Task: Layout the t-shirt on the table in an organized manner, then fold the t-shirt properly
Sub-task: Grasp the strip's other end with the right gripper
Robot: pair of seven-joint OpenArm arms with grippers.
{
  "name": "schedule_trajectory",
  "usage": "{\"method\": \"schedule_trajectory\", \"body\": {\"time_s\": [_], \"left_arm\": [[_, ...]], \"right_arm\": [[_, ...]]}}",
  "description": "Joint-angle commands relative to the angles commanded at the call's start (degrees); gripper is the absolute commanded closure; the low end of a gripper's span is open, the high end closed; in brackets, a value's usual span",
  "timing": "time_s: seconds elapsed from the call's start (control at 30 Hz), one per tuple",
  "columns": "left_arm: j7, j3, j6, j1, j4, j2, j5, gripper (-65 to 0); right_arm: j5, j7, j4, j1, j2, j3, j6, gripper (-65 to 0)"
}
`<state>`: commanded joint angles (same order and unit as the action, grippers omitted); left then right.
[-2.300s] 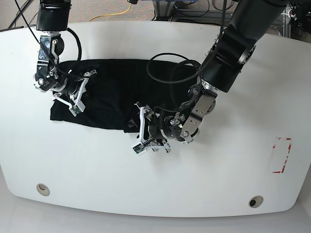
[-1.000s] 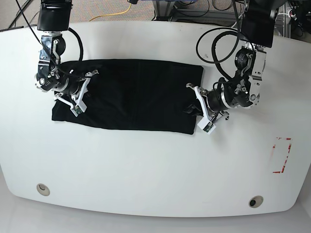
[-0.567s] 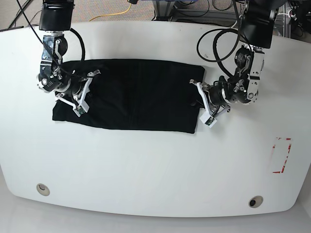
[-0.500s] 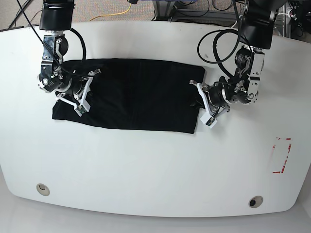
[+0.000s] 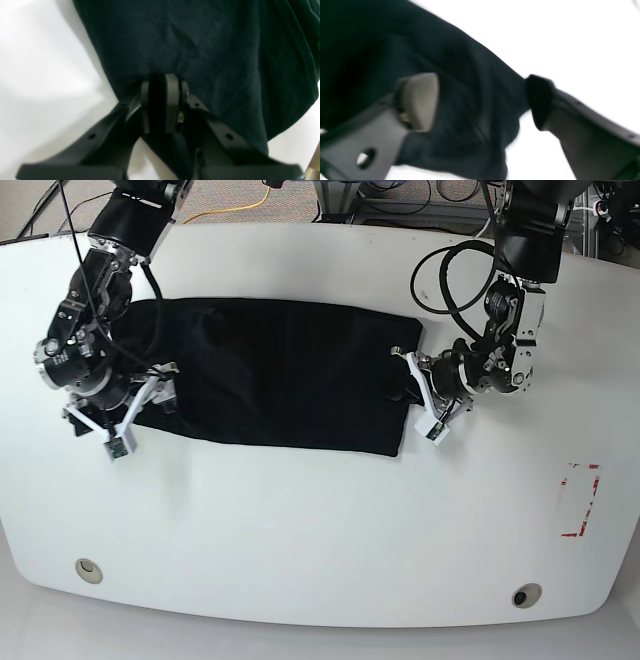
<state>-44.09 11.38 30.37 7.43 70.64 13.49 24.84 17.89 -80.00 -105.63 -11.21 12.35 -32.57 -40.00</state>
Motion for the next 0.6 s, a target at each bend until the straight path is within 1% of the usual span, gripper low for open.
{"method": "schedule_trajectory", "body": {"time_s": [0.07,0.1,0.2,0.3,0.37,0.47,0.6], "left_arm": [[0.0,0.0,0.9,0.0,0.0,0.0,-0.4,-6.8],[0.0,0.0,2.0,-0.1,0.0,0.0,-0.7,-6.8],[0.0,-0.1,2.8,-0.2,0.0,-0.1,-1.6,-6.8],[0.0,-0.1,2.8,-0.2,0.0,-0.1,-1.8,-6.8],[0.0,-0.1,2.8,-0.2,0.0,-0.1,-1.8,-6.8],[0.0,-0.1,2.8,-0.2,0.0,-0.1,-1.8,-6.8],[0.0,-0.1,2.8,-0.2,0.0,-0.1,-1.8,-6.8]], "right_arm": [[0.0,0.0,1.6,-1.2,0.2,-2.7,0.00,-62.6],[0.1,0.0,3.1,-1.9,1.3,-5.2,0.00,-63.3],[1.6,0.0,7.0,-2.6,3.7,-7.6,0.00,-64.4],[6.2,0.0,13.7,-3.3,6.6,-9.6,0.00,-64.5],[10.0,0.0,20.3,-3.3,9.1,-10.8,0.00,-64.5],[14.1,0.0,28.3,-3.3,11.7,-11.2,0.00,-64.5],[18.5,0.0,34.8,-2.8,13.9,-11.0,0.00,-64.5]]}}
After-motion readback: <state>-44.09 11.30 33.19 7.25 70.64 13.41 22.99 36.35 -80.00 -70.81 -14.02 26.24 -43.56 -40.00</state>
